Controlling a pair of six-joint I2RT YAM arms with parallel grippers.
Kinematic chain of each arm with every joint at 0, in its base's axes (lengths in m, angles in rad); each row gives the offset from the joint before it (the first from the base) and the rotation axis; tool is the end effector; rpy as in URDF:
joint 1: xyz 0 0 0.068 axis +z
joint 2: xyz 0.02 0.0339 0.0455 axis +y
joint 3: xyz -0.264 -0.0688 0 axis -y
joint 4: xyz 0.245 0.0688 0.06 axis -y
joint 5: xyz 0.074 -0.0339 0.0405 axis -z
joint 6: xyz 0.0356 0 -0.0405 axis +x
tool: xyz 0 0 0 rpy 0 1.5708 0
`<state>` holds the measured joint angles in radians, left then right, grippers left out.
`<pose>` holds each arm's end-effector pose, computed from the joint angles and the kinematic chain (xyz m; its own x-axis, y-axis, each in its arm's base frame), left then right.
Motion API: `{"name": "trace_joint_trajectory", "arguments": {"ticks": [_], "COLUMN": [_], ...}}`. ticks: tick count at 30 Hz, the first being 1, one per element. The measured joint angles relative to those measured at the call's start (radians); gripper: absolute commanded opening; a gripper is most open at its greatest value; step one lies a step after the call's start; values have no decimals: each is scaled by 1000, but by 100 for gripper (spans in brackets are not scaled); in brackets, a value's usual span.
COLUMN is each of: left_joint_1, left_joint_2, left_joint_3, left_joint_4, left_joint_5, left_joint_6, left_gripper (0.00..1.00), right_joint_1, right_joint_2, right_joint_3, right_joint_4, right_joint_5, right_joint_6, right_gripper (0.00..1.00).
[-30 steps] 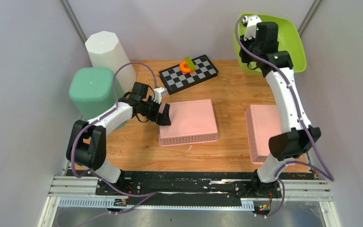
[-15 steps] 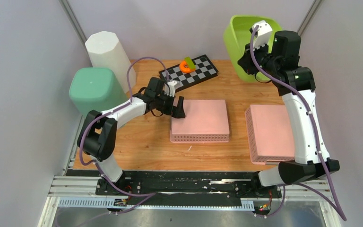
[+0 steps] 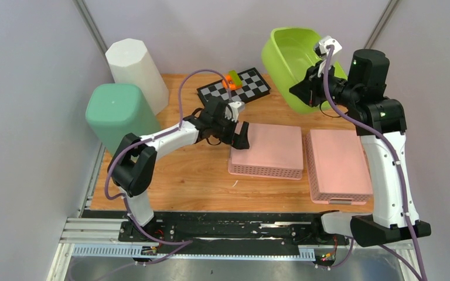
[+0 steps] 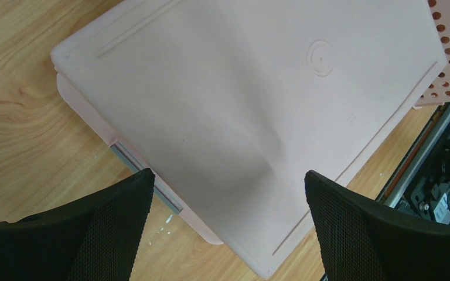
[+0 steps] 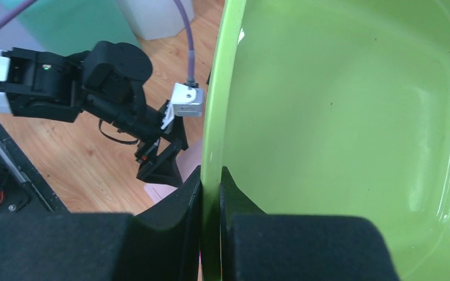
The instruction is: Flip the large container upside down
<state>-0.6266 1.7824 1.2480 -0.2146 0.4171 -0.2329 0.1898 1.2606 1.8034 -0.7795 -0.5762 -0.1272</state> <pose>0.3114 -0.2432 0.2259 -0.7159 0.2577 -0.6489 0.6282 0.6435 -0.4374 0.2116 0.0604 0.5185 -0.1424 -0.1357 -0.9805 -0.7021 0.7121 0.0034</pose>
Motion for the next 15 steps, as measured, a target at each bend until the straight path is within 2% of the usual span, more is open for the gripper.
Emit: {"name": "trace_joint_trajectory", "arguments": {"ticks": [7, 11, 15], "left_joint_1": [21, 100, 212], "left_joint_2": [-61, -219, -406], "left_joint_3": [-3, -13, -16], "left_joint_4": [-38, -84, -128], "left_joint_5": [-25, -15, -10], "left_joint_6": [26, 92, 177], "left_gripper": [100, 100, 100], "right_joint_1": [1, 28, 141], "right_joint_2": [-10, -5, 11], "right_joint_3": [0, 0, 0], "right_joint_4": [-10, -16, -31], "right_joint_5": [-78, -100, -86], "right_joint_6": [0, -5, -52], "right_gripper": [2, 2, 2]}}
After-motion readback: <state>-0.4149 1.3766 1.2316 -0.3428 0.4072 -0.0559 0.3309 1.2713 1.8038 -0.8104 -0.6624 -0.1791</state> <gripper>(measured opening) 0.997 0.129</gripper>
